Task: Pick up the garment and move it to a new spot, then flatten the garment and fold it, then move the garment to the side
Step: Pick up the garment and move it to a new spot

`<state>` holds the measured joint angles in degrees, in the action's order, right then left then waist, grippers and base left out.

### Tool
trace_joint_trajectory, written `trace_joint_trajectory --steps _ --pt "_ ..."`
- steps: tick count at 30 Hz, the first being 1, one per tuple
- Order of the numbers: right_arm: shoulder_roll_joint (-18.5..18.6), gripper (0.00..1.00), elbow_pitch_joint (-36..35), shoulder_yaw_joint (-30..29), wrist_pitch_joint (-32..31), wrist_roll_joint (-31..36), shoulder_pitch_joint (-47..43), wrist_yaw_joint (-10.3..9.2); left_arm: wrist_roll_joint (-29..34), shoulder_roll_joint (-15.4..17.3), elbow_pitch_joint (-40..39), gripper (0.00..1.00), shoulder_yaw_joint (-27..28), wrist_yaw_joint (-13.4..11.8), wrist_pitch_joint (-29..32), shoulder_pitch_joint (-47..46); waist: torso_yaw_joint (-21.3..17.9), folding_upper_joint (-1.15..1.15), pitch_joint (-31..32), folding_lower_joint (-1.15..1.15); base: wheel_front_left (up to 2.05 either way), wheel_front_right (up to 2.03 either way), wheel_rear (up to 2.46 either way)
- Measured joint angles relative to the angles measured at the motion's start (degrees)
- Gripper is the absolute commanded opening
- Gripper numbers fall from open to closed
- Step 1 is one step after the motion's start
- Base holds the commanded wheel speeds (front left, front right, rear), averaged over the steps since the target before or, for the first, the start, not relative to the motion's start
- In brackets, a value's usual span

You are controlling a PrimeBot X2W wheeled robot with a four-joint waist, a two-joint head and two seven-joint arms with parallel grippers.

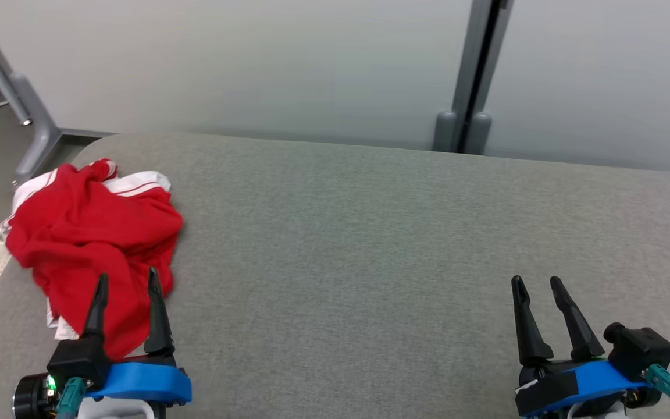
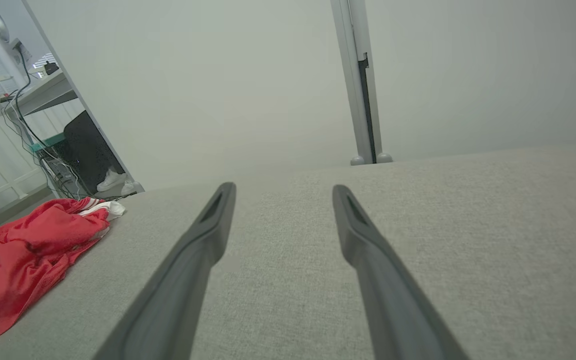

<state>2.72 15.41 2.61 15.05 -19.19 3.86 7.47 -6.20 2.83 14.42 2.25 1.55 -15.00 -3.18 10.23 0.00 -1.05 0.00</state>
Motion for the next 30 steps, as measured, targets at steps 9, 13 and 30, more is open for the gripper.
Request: trace_joint_trajectory --steps 9,13,30 --pt "0.0 1.0 0.3 0.4 0.0 0.3 0.7 0.01 -0.3 0.0 -0.3 1.0 0.7 -0.4 0.0 -0.2 5.9 0.0 -0.3 0.0 0.0 0.0 0.0" --pt "0.0 1.0 0.3 0.2 0.0 0.4 0.8 0.01 -0.3 0.0 -0.3 1.0 0.9 -0.2 0.0 -0.2 8.4 0.0 -0.2 0.0 0.0 0.0 0.0" --pt "0.0 1.0 0.6 0.4 0.0 0.4 0.8 0.01 -0.4 0.0 -0.8 1.0 1.8 -0.1 0.0 0.8 16.7 0.0 -1.0 0.0 0.0 0.0 0.0"
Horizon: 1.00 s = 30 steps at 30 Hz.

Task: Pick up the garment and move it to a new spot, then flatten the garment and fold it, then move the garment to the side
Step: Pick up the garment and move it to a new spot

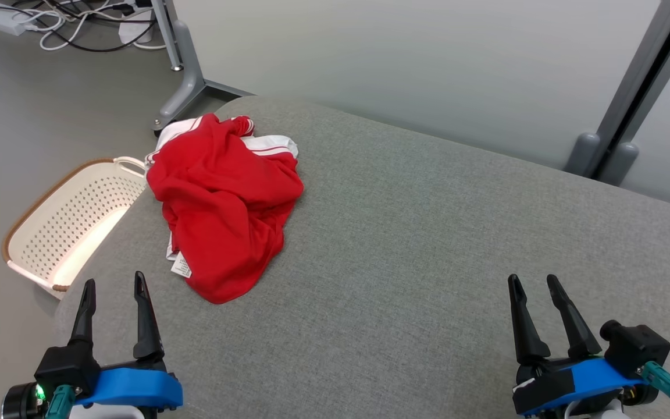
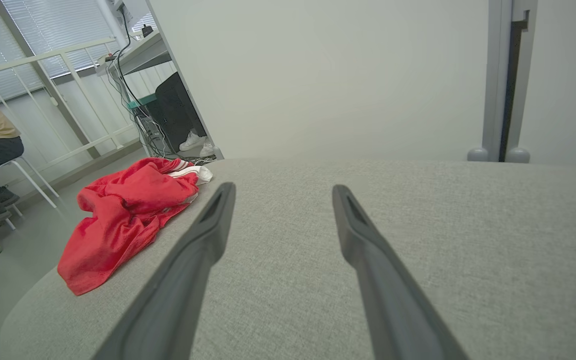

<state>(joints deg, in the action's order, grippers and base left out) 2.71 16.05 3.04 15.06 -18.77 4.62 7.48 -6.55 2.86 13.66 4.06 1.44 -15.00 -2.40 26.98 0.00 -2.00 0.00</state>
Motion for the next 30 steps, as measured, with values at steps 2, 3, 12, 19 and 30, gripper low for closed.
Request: trace_joint_trajectory --steps 2,3,12,19,30 --pt "0.0 1.0 0.0 0.1 0.0 0.0 0.0 0.0 0.0 0.0 -0.2 1.0 0.1 -0.3 0.0 0.1 0.3 0.0 -0.1 0.0 0.0 0.0 0.0" --pt "0.0 1.0 0.0 0.1 0.0 0.0 0.0 0.0 -0.1 0.0 -0.2 1.0 0.1 -0.4 0.0 0.2 0.4 0.0 -0.2 0.0 0.0 0.0 0.0" --pt "0.0 1.0 0.0 0.5 0.0 0.8 0.4 0.0 -1.2 0.0 -0.3 1.0 0.8 -0.8 0.0 -0.1 -1.0 0.0 -1.2 0.0 0.0 0.0 0.0" --pt "0.0 1.0 -0.9 0.1 0.0 3.2 1.9 0.0 -1.8 0.3 0.7 1.0 3.3 -0.2 0.0 -6.5 -4.6 0.0 -4.3 0.0 0.0 0.0 0.0" --pt "0.0 1.0 -5.2 -1.0 0.0 8.2 5.4 0.0 -2.9 5.4 6.4 1.0 11.5 0.6 -0.1 -20.8 -13.5 0.01 -13.3 0.01 0.0 0.0 0.0"
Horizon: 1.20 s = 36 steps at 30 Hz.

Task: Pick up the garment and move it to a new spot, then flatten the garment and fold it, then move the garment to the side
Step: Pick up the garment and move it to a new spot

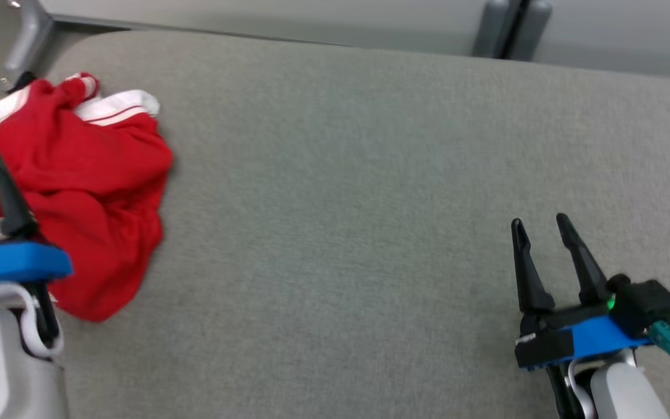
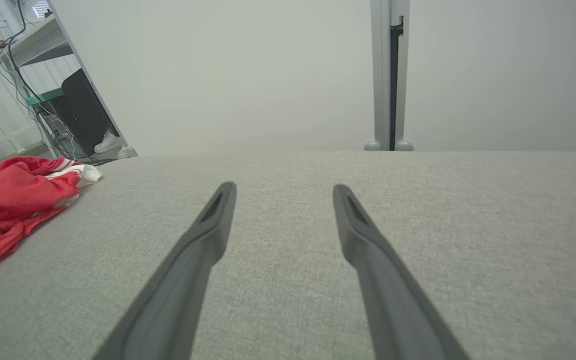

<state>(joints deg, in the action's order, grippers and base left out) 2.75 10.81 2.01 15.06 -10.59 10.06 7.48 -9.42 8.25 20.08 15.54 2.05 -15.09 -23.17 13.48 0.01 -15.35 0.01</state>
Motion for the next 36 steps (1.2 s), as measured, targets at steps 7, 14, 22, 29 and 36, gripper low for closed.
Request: trace_joint_trajectory --steps 7,14,22,29,36 --pt "1.3 1.0 -3.9 -0.7 0.0 2.0 1.3 0.0 -0.2 5.1 9.7 1.0 3.1 0.5 0.0 -7.5 -3.7 0.0 -5.0 0.01 0.0 0.0 0.0" --pt "2.3 1.0 -6.8 -1.4 0.0 2.5 1.4 0.0 -1.2 10.2 23.2 1.0 3.0 2.1 3.4 -14.4 -5.5 0.0 -9.0 0.0 0.0 0.0 0.0" --pt "2.5 1.0 -8.1 -1.0 0.0 2.8 1.8 0.0 -2.0 12.6 36.0 1.0 0.4 4.1 11.7 -19.5 -6.4 0.0 -11.3 0.0 0.0 0.0 0.0" --pt "2.4 1.0 -7.8 -0.6 0.0 2.8 2.1 0.0 -3.1 13.2 42.6 0.04 -1.3 4.8 16.3 -21.7 -6.7 0.0 -10.7 0.0 0.0 0.0 0.0" --pt "1.8 1.0 -6.3 -0.3 0.0 1.5 2.1 0.0 -2.2 14.3 43.8 0.0 -4.0 5.0 11.2 -21.9 -6.7 -0.01 -7.5 -0.01 0.0 0.0 0.0"
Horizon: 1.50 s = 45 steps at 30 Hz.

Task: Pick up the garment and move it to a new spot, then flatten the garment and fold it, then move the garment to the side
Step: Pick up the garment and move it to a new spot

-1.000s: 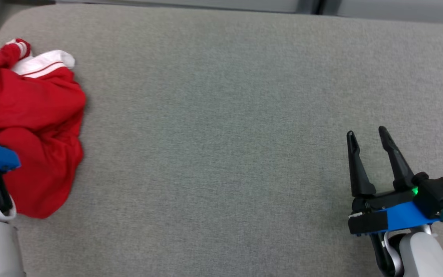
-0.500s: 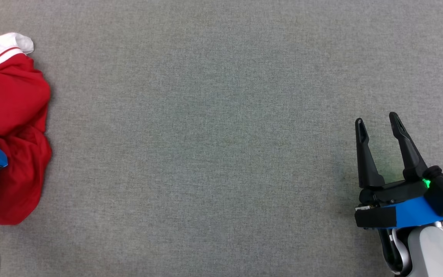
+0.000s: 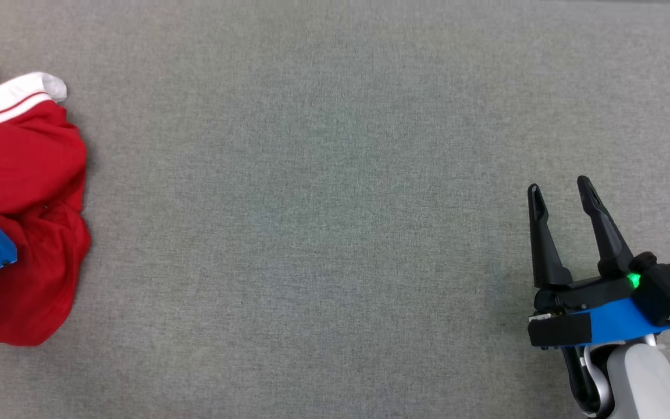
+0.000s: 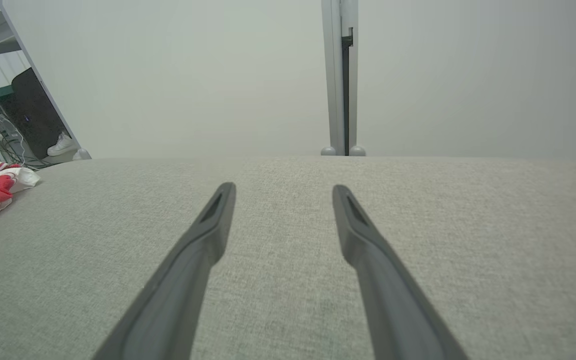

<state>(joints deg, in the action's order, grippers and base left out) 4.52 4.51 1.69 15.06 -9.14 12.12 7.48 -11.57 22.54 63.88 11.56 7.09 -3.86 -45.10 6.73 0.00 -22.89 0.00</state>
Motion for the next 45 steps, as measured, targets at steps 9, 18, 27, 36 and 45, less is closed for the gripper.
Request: trace_joint_trajectory --steps 9,18,27,36,45 --pt "-0.9 1.0 1.8 0.5 0.0 -1.2 -0.9 0.0 1.6 0.8 -4.6 0.0 -3.9 0.0 -7.4 -2.5 -0.3 0.0 5.1 0.0 0.0 0.0 0.0" --pt "-1.5 1.0 3.0 0.8 0.0 -3.2 -2.4 0.0 2.1 1.1 -16.5 0.0 -9.9 0.1 -9.4 -5.1 -2.7 0.0 9.9 -0.01 0.0 0.0 0.0" --pt "-1.6 1.0 3.1 1.6 0.0 -6.5 -3.4 0.0 -0.6 2.2 -36.9 0.0 -17.9 0.4 -4.9 -7.4 -9.5 -0.01 12.0 -0.01 0.0 0.0 0.0" --pt "-1.6 1.0 2.8 1.8 0.0 -9.2 -2.9 0.0 -3.2 -0.4 -52.9 0.0 -25.7 0.4 2.3 -11.8 -19.0 0.0 10.5 0.0 0.0 0.0 0.0" --pt "-1.6 1.0 3.0 2.3 0.0 -10.8 -2.2 0.0 -4.9 -5.3 -51.4 0.0 -33.0 0.4 2.5 -10.2 -23.6 0.0 9.5 0.01 0.0 0.0 0.0"
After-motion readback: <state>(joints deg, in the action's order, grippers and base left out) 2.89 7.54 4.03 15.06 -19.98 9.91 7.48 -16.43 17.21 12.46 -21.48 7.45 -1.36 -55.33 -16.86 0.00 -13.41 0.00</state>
